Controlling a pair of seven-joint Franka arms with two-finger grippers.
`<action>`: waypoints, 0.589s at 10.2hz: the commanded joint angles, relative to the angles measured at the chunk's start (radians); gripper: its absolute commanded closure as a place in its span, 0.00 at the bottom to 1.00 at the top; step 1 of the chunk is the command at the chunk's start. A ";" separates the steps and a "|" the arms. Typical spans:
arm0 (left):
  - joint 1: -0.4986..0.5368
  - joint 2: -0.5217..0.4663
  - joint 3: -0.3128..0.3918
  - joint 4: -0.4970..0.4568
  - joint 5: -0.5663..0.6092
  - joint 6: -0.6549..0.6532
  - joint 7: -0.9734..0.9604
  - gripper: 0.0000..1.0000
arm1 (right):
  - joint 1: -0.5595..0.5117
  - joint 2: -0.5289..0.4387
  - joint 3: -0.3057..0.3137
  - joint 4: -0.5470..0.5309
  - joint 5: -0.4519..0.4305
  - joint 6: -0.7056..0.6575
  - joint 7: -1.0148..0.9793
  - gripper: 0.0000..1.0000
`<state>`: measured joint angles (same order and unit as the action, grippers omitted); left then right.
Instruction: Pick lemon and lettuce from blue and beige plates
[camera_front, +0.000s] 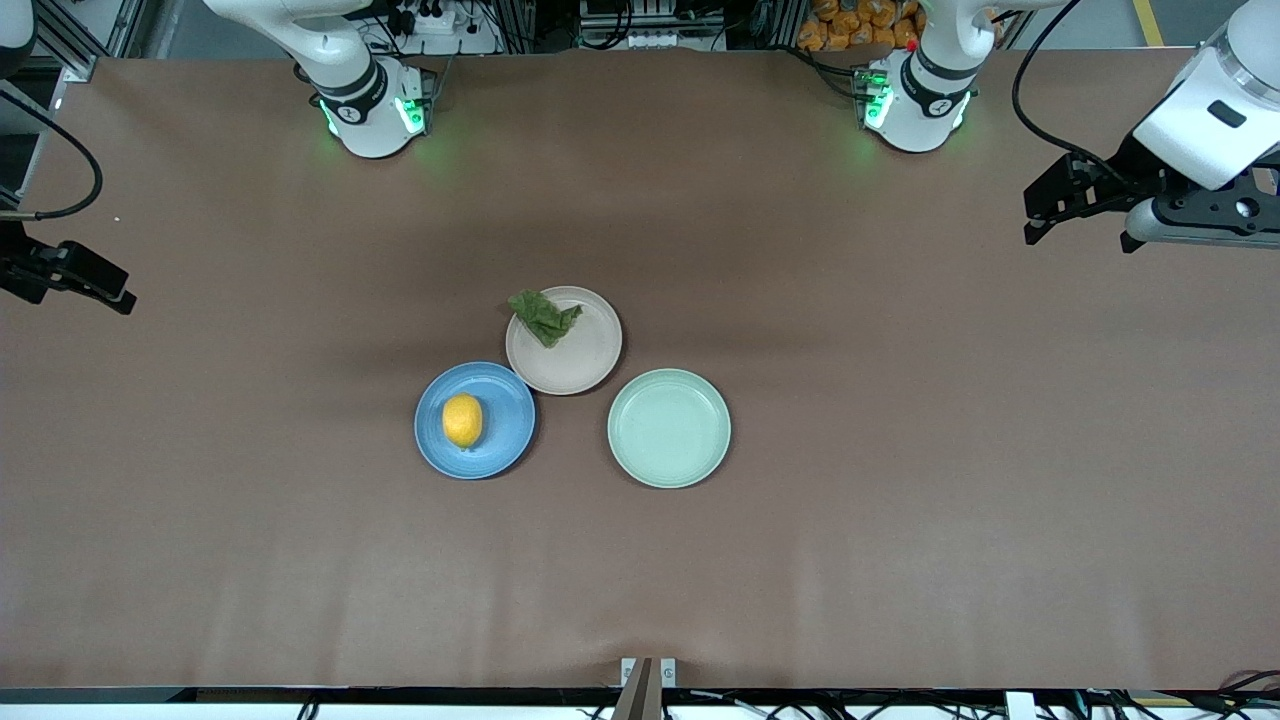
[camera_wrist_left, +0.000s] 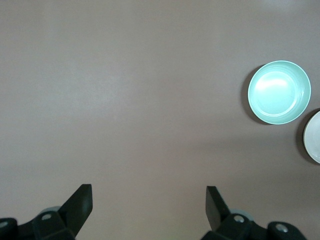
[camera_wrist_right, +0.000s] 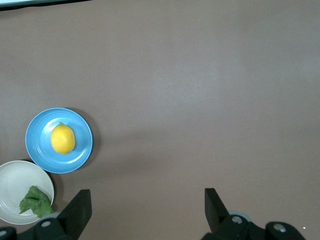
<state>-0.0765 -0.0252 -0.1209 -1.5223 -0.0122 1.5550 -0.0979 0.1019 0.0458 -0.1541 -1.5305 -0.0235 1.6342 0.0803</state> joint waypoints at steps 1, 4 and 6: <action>0.006 -0.004 -0.011 -0.001 0.023 0.002 -0.009 0.00 | -0.005 -0.009 0.002 -0.004 0.000 -0.007 -0.010 0.00; 0.007 -0.004 -0.011 -0.001 0.020 0.002 -0.008 0.00 | -0.005 -0.009 0.002 -0.004 0.000 -0.007 -0.010 0.00; 0.008 -0.004 -0.006 -0.001 0.012 0.002 -0.008 0.00 | -0.005 -0.009 0.002 -0.004 0.000 -0.007 -0.010 0.00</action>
<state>-0.0760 -0.0252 -0.1216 -1.5223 -0.0111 1.5551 -0.0979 0.1019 0.0458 -0.1541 -1.5305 -0.0235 1.6341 0.0802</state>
